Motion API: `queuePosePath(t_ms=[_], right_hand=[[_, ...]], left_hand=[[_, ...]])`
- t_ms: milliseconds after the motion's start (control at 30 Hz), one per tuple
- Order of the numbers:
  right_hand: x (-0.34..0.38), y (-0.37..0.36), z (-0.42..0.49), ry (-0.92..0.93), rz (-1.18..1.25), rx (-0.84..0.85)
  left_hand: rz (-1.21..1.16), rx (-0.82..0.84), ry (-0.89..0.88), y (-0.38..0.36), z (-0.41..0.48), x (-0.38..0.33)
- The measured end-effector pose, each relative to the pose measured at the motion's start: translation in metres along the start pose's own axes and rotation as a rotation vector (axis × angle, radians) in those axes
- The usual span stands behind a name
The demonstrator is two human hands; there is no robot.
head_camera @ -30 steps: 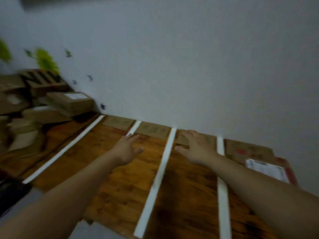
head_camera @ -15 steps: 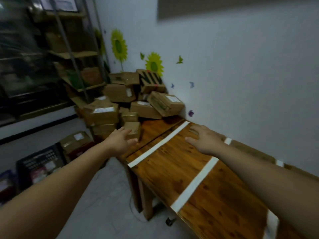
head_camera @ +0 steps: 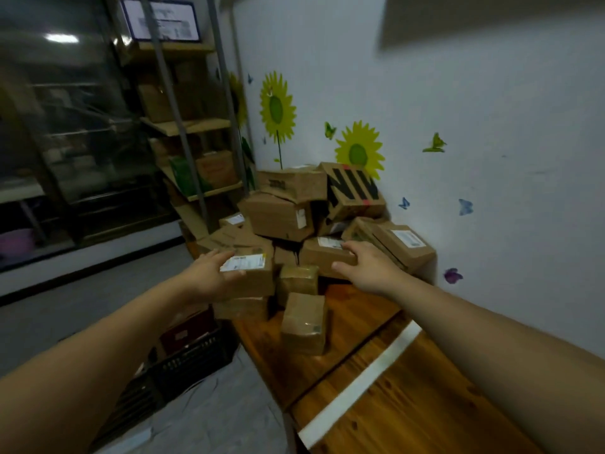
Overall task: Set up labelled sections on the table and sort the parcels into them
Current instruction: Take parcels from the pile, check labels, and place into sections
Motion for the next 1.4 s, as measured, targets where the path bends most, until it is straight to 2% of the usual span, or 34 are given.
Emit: queuePosePath(t_ms=[200,400,633,933,1100,1267,1400], right_hand=[[0.036,0.016,0.097,-0.018,0.011,-0.069],[0.062,0.032,0.191,-0.049,0.066,-0.188],[0.071,0.060,0.267,-0.230,0.127,-0.364],[0.039,0.088,0.334,-0.459,0.136,-0.352],[0.026,0.086,0.343,-0.552,0.105,-0.360],[0.026,0.080,0.344,-0.598,0.284,-0.422],[0.034,0.074,0.337,-0.621,0.419,-0.572]], left_hand=[[-0.016,-0.047,-0.008,0.066,0.090,0.025],[-0.046,-0.028,-0.112,0.123,0.198,0.046],[-0.225,0.037,-0.282,0.184,0.306,0.037],[-0.277,0.080,-0.315,0.204,0.422,0.009],[-0.406,0.073,-0.288,0.206,0.491,0.004],[-0.671,0.233,-0.249,0.182,0.546,-0.004],[-0.779,0.286,-0.268,0.180,0.563,0.002]])
Point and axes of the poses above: each hand's wrist, its own z-axis towards the middle knuckle, its own y-axis out of the back of the hand, x = y × z, the point moved 9 cm from there along z, towards the middle knuckle, and after that the axes turned 12 degrees about x, right-handed, at the moved point
